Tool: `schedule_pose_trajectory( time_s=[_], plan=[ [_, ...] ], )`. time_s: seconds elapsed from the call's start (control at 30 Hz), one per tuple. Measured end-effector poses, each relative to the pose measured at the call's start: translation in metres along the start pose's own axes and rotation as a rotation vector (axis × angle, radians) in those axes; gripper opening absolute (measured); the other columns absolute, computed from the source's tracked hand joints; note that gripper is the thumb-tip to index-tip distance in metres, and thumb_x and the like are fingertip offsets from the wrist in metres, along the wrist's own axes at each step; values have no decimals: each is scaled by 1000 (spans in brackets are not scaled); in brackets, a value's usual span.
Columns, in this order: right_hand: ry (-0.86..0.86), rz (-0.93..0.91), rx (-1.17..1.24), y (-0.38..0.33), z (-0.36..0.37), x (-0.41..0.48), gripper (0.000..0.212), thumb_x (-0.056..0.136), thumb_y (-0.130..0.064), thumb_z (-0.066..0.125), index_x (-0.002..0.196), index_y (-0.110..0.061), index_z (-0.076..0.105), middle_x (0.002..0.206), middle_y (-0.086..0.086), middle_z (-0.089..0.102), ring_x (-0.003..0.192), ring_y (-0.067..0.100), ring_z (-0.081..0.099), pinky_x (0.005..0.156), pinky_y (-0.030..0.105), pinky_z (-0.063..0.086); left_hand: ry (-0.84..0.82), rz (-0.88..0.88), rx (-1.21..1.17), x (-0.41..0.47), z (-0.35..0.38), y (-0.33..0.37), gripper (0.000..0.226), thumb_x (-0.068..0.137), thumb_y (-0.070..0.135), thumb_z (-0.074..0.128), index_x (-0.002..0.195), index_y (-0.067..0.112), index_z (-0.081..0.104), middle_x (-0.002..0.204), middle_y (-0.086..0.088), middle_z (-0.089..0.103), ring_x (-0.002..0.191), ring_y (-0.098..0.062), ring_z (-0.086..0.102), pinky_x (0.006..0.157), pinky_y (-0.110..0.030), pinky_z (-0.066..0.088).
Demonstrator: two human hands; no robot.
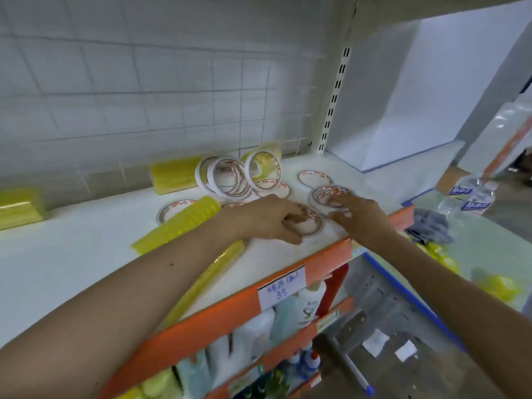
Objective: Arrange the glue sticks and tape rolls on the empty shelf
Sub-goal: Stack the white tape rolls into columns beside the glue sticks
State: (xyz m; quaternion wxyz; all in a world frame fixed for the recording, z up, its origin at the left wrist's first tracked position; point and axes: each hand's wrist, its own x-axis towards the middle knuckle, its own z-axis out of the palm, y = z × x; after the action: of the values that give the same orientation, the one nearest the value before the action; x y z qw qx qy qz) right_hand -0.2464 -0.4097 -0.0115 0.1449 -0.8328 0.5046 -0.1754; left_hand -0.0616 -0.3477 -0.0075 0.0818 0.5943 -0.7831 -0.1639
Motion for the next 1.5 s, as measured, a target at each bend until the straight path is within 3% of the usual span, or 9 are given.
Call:
schedule_pose_trajectory(
  time_s=[0.17, 0.33, 0.43, 0.67, 0.83, 1.03, 1.2, 1.3, 1.5],
  plan=[
    [-67, -93, -59, 30, -10, 22, 33, 86, -25, 59, 118, -18, 61, 124, 14, 58, 113, 29, 52, 92, 34, 42, 1, -78, 87, 17, 6, 7, 21, 81, 31, 67, 94, 16, 71, 93, 0, 70, 84, -15, 60, 77, -31, 47],
    [-21, -160, 46, 42, -11, 29, 24, 84, -27, 62, 105, -19, 69, 109, 9, 67, 101, 25, 59, 84, 35, 47, 116, -184, 60, 20, 10, 13, 13, 78, 25, 70, 90, 20, 73, 79, 5, 67, 80, -18, 60, 74, -34, 49],
    [5, -169, 128, 47, -14, 36, 25, 81, -30, 65, 104, -21, 70, 111, 4, 68, 103, 21, 60, 83, 29, 45, 180, -226, 79, 23, 8, 20, 18, 79, 24, 69, 96, 23, 73, 92, 4, 71, 83, -16, 59, 78, -34, 49],
    [32, -321, 183, 41, -19, 49, 26, 82, -24, 65, 106, -14, 69, 109, 9, 69, 105, 25, 61, 90, 34, 46, 334, -347, 24, 14, 2, 27, 23, 80, 22, 69, 103, 21, 72, 102, 1, 71, 96, -16, 62, 82, -25, 45],
    [17, -449, 233, 16, -13, 51, 28, 84, -22, 63, 109, -12, 67, 111, 9, 68, 106, 22, 60, 90, 33, 44, 446, -443, 47, -15, -5, 24, 26, 80, 22, 69, 106, 20, 71, 104, -3, 71, 99, -21, 63, 84, -33, 47],
    [-17, -583, 293, -47, 7, 45, 20, 82, -22, 65, 98, -11, 72, 95, 19, 70, 91, 35, 63, 80, 44, 49, 574, -591, 77, -87, -18, 10, 25, 78, 22, 71, 102, 21, 72, 103, -4, 71, 98, -23, 63, 84, -37, 49],
    [-55, -700, 322, -121, 24, 23, 28, 82, -24, 64, 107, -13, 68, 109, 12, 68, 104, 26, 61, 88, 35, 45, 649, -723, 105, -166, -30, -2, 23, 79, 23, 70, 101, 17, 72, 103, -5, 70, 99, -21, 62, 82, -29, 47],
    [-85, -766, 309, -169, 41, -2, 27, 83, -25, 64, 106, -14, 69, 108, 13, 69, 103, 29, 61, 87, 38, 46, 683, -794, 132, -228, -28, -8, 19, 80, 22, 69, 98, 17, 73, 98, -7, 71, 93, -25, 62, 79, -32, 47],
    [-153, -863, 309, -273, 84, -78, 23, 84, -24, 62, 101, -10, 70, 101, 17, 69, 95, 32, 62, 80, 39, 47, 659, -954, 186, -375, -13, -26, 23, 81, 25, 68, 103, 20, 71, 104, -9, 70, 99, -29, 61, 84, -34, 47]
  ],
)
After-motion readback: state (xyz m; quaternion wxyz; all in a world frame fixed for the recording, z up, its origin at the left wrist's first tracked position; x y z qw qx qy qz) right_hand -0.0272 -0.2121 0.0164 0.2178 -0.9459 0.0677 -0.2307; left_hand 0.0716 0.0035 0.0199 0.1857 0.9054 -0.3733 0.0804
